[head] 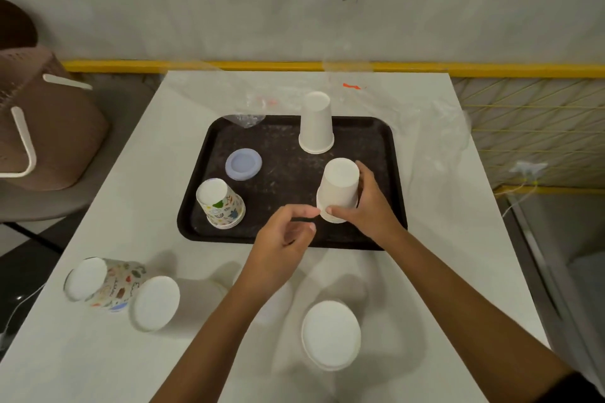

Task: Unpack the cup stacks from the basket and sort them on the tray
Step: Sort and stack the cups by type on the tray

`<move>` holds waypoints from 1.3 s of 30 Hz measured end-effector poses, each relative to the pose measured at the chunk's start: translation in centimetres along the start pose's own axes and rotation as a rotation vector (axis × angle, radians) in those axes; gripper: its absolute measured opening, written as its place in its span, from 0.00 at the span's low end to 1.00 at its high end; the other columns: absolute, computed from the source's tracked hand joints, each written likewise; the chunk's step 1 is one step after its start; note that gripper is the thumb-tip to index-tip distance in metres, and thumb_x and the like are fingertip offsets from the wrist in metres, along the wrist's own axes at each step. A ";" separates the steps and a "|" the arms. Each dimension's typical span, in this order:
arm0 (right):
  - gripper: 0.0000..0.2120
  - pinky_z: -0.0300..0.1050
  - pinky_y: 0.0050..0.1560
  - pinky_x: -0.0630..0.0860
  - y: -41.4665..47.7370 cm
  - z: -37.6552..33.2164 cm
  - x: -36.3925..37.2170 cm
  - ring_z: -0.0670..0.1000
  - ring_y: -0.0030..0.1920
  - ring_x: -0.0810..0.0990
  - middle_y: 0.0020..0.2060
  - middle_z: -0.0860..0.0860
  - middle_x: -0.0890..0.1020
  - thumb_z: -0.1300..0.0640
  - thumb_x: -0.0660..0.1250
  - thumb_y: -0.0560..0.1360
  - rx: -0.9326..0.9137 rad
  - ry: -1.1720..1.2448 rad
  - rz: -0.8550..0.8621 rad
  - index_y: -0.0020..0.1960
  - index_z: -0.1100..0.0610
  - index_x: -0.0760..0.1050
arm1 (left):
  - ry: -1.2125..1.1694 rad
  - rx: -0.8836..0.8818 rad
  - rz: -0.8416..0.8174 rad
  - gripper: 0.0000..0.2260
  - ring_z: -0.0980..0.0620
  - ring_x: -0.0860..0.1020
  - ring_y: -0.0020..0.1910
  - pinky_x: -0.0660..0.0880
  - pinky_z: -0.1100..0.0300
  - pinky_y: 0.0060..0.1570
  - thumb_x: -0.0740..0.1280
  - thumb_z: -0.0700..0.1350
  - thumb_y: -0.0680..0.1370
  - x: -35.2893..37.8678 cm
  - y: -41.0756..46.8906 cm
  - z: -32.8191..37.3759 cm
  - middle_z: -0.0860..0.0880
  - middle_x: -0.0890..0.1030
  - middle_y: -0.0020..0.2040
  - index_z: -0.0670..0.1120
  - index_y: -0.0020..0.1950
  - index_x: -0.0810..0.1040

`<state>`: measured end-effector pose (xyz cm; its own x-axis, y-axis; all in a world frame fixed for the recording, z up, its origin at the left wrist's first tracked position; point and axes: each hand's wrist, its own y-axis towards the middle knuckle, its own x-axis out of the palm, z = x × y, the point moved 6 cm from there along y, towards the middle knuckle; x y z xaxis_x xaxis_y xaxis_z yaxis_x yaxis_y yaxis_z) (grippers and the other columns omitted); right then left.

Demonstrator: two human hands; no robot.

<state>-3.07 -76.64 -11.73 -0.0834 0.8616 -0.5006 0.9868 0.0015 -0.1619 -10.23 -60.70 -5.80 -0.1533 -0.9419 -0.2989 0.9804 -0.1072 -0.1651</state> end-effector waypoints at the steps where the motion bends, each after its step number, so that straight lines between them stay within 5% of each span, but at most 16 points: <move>1: 0.49 0.51 0.70 0.65 -0.5 0.1 -0.3 0.52 0.69 0.66 0.70 0.52 0.66 0.55 0.77 0.64 0.014 0.018 0.019 0.74 0.53 0.50 | -0.012 0.001 -0.007 0.10 0.58 0.78 0.52 0.73 0.69 0.52 0.64 0.39 0.77 -0.1 -0.6 0.1 0.55 0.79 0.52 0.55 0.49 0.75; 6: 0.37 0.41 0.62 0.66 -5.3 0.2 -2.3 0.50 0.64 0.70 0.65 0.52 0.70 0.55 0.72 0.70 0.043 0.084 0.125 0.73 0.53 0.57 | -0.067 0.019 -0.021 0.08 0.58 0.79 0.51 0.74 0.67 0.53 0.65 0.40 0.77 -1.0 -4.2 0.7 0.56 0.81 0.51 0.54 0.48 0.78; 14: 0.19 0.32 0.54 0.69 -13.2 -1.1 -3.9 0.48 0.54 0.75 0.53 0.48 0.75 0.61 0.68 0.73 -0.025 0.111 0.027 0.62 0.52 0.69 | -0.122 0.025 -0.094 0.09 0.64 0.78 0.50 0.73 0.72 0.51 0.69 0.48 0.71 -1.5 -8.5 1.0 0.55 0.80 0.53 0.52 0.51 0.78; 22: 0.31 0.32 0.64 0.65 -17.7 -2.8 -1.0 0.40 0.59 0.70 0.58 0.40 0.70 0.66 0.70 0.70 -0.081 -0.021 -0.370 0.62 0.41 0.61 | 0.020 -0.013 -0.257 0.26 0.64 0.72 0.60 0.67 0.68 0.61 0.76 0.57 0.63 -0.1 -10.4 -0.1 0.63 0.74 0.60 0.63 0.58 0.71; 25: 0.35 0.18 0.48 0.66 -18.8 -3.3 0.6 0.31 0.56 0.66 0.55 0.30 0.65 0.63 0.73 0.68 -0.071 -0.026 -0.498 0.60 0.37 0.57 | 0.047 0.001 -0.265 0.26 0.67 0.70 0.59 0.66 0.69 0.60 0.75 0.51 0.65 0.5 -10.7 -0.1 0.68 0.70 0.58 0.65 0.58 0.68; 31: 0.32 0.19 0.43 0.68 -18.6 -4.5 1.4 0.34 0.52 0.71 0.51 0.32 0.69 0.56 0.77 0.65 -0.107 0.055 -0.323 0.58 0.41 0.60 | 0.040 0.044 -0.209 0.25 0.57 0.72 0.62 0.70 0.62 0.63 0.75 0.44 0.67 0.5 -10.7 -0.3 0.57 0.73 0.61 0.59 0.60 0.69; 35: 0.31 0.27 0.46 0.70 -18.5 -4.7 1.4 0.42 0.54 0.73 0.54 0.40 0.73 0.55 0.77 0.64 -0.129 0.035 -0.279 0.59 0.43 0.63 | 0.010 0.058 -0.212 0.25 0.61 0.72 0.60 0.72 0.72 0.57 0.75 0.43 0.67 0.4 -10.8 -0.3 0.62 0.73 0.58 0.61 0.58 0.69; 39: 0.30 0.26 0.46 0.70 -18.8 -4.7 1.3 0.40 0.53 0.73 0.54 0.40 0.74 0.56 0.77 0.64 -0.139 0.047 -0.272 0.58 0.43 0.64 | 0.024 0.056 -0.211 0.25 0.63 0.72 0.58 0.72 0.73 0.55 0.75 0.43 0.68 0.3 -11.0 -0.1 0.64 0.72 0.56 0.62 0.57 0.68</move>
<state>-21.03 -73.18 -5.30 -0.3435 0.8427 -0.4145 0.9390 0.3017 -0.1648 -21.12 -59.79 -4.22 -0.3584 -0.8889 -0.2853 0.9314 -0.3196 -0.1743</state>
